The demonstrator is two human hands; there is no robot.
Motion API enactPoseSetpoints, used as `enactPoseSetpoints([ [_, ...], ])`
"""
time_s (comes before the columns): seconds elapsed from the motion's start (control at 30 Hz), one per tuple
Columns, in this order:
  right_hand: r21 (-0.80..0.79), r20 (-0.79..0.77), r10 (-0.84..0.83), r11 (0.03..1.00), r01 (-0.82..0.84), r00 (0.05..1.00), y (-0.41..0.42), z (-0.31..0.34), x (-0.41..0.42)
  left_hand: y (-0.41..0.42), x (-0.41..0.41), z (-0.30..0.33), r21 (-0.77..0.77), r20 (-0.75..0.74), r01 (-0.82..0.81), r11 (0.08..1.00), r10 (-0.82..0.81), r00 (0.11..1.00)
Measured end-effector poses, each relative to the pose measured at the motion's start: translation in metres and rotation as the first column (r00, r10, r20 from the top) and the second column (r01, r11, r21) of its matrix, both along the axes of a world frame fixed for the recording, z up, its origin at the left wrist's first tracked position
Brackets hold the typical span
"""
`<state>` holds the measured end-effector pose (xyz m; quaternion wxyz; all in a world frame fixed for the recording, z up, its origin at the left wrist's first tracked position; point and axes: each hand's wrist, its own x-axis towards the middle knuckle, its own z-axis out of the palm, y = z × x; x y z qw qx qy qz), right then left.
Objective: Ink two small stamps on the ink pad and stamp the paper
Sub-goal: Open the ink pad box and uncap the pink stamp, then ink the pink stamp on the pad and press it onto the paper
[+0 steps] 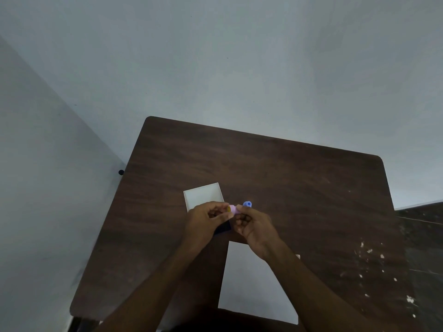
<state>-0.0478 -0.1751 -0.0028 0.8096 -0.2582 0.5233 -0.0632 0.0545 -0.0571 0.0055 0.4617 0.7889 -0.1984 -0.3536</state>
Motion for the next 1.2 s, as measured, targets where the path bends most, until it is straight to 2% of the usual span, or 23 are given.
enactPoseSetpoints([
  [0.27,-0.025,0.051,0.074,0.997,-0.073,0.996,0.001,0.009,-0.002,-0.001,-0.005,0.006,-0.012,0.038,0.015,1.0,-0.015,0.999],
  [0.4,-0.026,0.054,0.061,0.998,-0.06,0.997,0.004,0.012,-0.003,0.001,-0.005,0.009,-0.039,0.029,-0.008,0.999,0.009,1.0],
  [0.6,0.137,0.171,0.014,0.99,-0.037,0.985,0.003,0.018,-0.009,0.017,-0.003,0.005,-0.139,-0.103,-0.195,0.971,0.182,0.978],
  [0.87,0.269,0.366,0.039,0.952,-0.146,0.93,0.007,0.031,-0.01,0.066,0.01,-0.029,-0.057,-0.108,-0.317,0.947,0.31,0.945],
  [0.93,0.281,0.402,0.043,0.945,-0.168,0.914,0.009,0.031,-0.01,0.076,0.014,-0.038,-0.031,-0.065,-0.293,0.955,0.291,0.954],
  [1.07,0.3,0.424,0.034,0.937,-0.176,0.905,0.011,0.031,-0.009,0.094,0.019,-0.06,0.089,0.117,-0.272,0.958,0.262,0.958],
  [1.2,0.304,0.444,0.03,0.935,-0.182,0.896,0.011,0.034,-0.007,0.097,0.017,-0.071,0.163,0.189,-0.249,0.955,0.218,0.958],
])
